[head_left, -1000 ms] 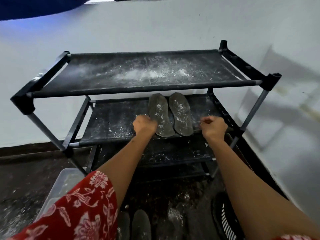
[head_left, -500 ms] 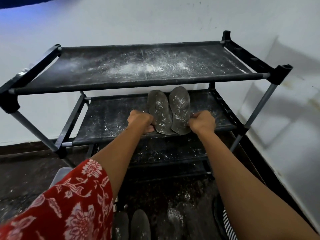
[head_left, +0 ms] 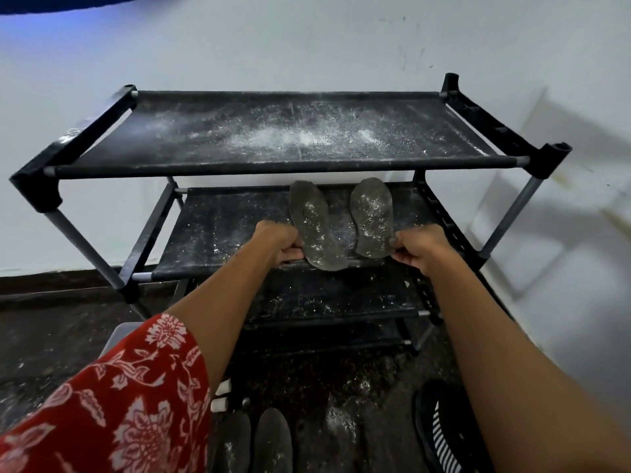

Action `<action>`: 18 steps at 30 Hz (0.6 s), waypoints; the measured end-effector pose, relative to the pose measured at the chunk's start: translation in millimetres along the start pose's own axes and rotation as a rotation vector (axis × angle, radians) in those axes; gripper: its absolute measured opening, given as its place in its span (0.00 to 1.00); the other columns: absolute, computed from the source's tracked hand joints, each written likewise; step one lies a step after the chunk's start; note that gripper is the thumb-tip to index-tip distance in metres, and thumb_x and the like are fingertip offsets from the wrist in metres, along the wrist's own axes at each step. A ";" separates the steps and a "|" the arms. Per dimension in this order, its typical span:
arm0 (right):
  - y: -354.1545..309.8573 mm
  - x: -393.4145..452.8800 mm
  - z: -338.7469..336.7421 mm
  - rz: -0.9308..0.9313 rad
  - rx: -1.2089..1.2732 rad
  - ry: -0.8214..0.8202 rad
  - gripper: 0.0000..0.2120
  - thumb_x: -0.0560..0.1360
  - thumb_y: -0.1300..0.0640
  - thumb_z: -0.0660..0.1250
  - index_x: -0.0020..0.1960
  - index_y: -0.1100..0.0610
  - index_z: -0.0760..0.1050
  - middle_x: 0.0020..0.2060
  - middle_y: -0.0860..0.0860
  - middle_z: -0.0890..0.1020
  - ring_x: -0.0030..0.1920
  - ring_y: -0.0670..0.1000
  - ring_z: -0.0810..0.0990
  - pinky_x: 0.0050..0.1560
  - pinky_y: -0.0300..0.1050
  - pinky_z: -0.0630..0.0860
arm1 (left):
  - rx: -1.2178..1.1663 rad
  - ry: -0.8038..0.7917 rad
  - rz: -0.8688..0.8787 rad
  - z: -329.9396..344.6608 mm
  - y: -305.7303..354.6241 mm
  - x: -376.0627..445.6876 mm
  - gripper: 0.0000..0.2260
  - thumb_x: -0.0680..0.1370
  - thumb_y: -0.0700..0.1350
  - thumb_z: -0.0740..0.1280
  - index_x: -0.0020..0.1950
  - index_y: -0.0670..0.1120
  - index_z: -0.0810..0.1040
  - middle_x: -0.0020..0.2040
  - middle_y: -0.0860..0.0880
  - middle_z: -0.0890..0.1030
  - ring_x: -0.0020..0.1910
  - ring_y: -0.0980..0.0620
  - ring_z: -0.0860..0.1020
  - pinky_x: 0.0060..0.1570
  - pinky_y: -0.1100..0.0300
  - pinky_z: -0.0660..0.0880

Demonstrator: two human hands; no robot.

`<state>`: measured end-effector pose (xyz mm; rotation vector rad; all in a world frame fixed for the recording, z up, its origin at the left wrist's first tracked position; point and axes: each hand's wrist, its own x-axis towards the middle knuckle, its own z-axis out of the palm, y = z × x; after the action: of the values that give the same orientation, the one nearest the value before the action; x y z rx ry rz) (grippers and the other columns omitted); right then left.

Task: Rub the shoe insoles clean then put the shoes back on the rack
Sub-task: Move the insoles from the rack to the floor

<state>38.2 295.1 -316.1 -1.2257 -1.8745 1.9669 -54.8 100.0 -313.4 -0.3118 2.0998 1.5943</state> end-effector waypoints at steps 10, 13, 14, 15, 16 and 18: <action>19.3 -60.5 -10.5 0.131 0.028 -0.202 0.07 0.74 0.71 0.64 0.49 0.63 0.76 0.39 0.52 0.78 0.39 0.47 0.76 0.35 0.39 0.74 | -0.224 -0.092 0.052 -31.1 -35.4 -53.1 0.08 0.77 0.29 0.62 0.52 0.39 0.77 0.47 0.44 0.80 0.39 0.51 0.80 0.36 0.62 0.78; 28.1 -86.4 -6.4 0.141 0.046 -0.200 0.11 0.74 0.70 0.65 0.55 0.64 0.77 0.37 0.51 0.78 0.37 0.46 0.76 0.29 0.38 0.74 | -0.303 -0.104 0.072 -44.2 -57.8 -86.7 0.08 0.76 0.29 0.63 0.49 0.40 0.77 0.45 0.44 0.82 0.38 0.52 0.81 0.31 0.64 0.79; 31.6 -95.2 -5.2 0.142 0.056 -0.193 0.12 0.74 0.70 0.65 0.57 0.64 0.76 0.37 0.51 0.78 0.37 0.46 0.76 0.25 0.36 0.75 | -0.325 -0.098 0.074 -49.2 -66.6 -97.5 0.08 0.76 0.29 0.63 0.49 0.39 0.77 0.43 0.44 0.82 0.37 0.52 0.81 0.30 0.64 0.79; 36.2 -105.9 -4.3 0.144 0.065 -0.189 0.13 0.74 0.70 0.65 0.58 0.64 0.76 0.37 0.51 0.78 0.36 0.46 0.76 0.23 0.34 0.74 | -0.332 -0.086 0.074 -54.3 -76.0 -108.4 0.08 0.76 0.29 0.64 0.49 0.39 0.77 0.41 0.44 0.82 0.36 0.53 0.81 0.29 0.64 0.79; 42.3 -117.3 -2.9 0.146 0.075 -0.194 0.13 0.74 0.70 0.65 0.58 0.63 0.76 0.37 0.51 0.78 0.36 0.46 0.76 0.22 0.33 0.73 | -0.336 -0.075 0.074 -59.4 -86.9 -118.5 0.08 0.75 0.28 0.64 0.49 0.39 0.77 0.40 0.45 0.82 0.33 0.54 0.82 0.29 0.65 0.78; 58.2 -139.7 0.2 0.160 0.091 -0.218 0.13 0.75 0.70 0.64 0.58 0.62 0.76 0.36 0.51 0.78 0.36 0.45 0.75 0.24 0.32 0.74 | -0.333 -0.060 0.063 -65.8 -109.6 -136.7 0.08 0.75 0.28 0.64 0.49 0.40 0.76 0.38 0.45 0.81 0.30 0.56 0.81 0.28 0.65 0.77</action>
<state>152.8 196.7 -306.7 -1.2126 -1.8066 2.3281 96.8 -9.3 -323.2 -0.3050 1.8114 1.9669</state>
